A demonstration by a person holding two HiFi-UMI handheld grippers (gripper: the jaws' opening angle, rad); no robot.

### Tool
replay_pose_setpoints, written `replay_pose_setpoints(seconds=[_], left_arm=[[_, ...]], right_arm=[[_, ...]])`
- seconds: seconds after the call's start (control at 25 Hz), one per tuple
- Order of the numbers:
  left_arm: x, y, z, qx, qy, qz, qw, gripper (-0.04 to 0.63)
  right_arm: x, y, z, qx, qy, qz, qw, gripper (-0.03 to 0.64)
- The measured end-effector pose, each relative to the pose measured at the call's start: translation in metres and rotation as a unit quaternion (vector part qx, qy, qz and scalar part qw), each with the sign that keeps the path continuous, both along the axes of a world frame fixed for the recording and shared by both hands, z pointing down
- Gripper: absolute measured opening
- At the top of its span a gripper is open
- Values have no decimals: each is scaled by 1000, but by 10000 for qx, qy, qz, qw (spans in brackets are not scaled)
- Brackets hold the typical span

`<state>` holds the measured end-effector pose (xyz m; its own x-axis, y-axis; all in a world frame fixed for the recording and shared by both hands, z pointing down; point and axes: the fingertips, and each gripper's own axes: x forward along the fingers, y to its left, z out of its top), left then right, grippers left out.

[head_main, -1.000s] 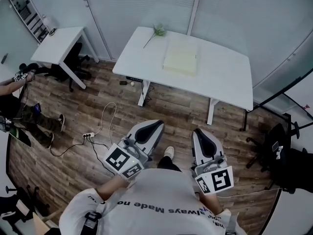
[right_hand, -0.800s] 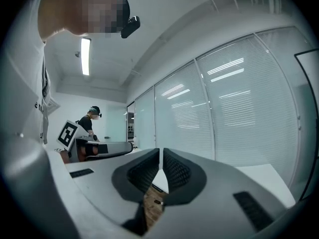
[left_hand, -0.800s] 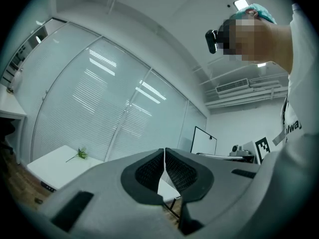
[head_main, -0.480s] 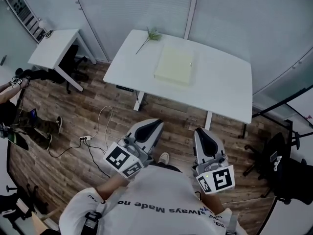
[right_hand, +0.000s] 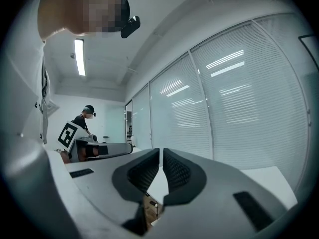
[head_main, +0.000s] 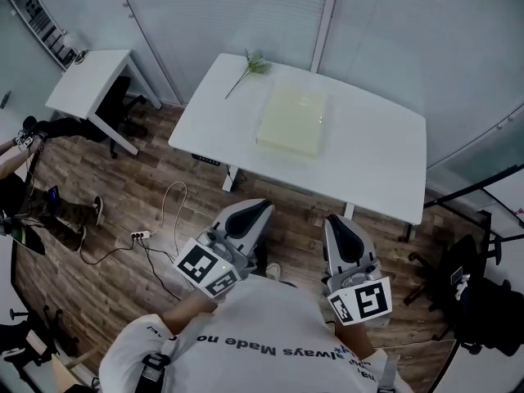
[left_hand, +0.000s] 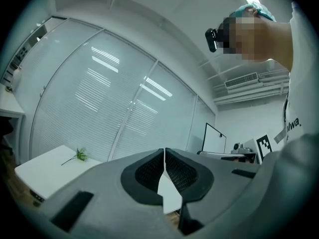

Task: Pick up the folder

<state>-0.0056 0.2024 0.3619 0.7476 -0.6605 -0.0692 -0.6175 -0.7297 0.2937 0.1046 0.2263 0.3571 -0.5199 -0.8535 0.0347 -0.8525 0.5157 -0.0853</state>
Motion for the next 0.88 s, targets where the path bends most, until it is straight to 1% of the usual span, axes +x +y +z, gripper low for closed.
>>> replay_pose_setpoints(seconds=[0.28, 0.88], left_arm=[[-2, -69, -1, 22, -53, 35, 10000, 15], [-35, -240, 3, -107, -26, 191, 9998, 15]], right_arm=[[-2, -70, 3, -20, -27, 38, 10000, 28], [-38, -238, 6, -188, 85, 184, 9996, 28]])
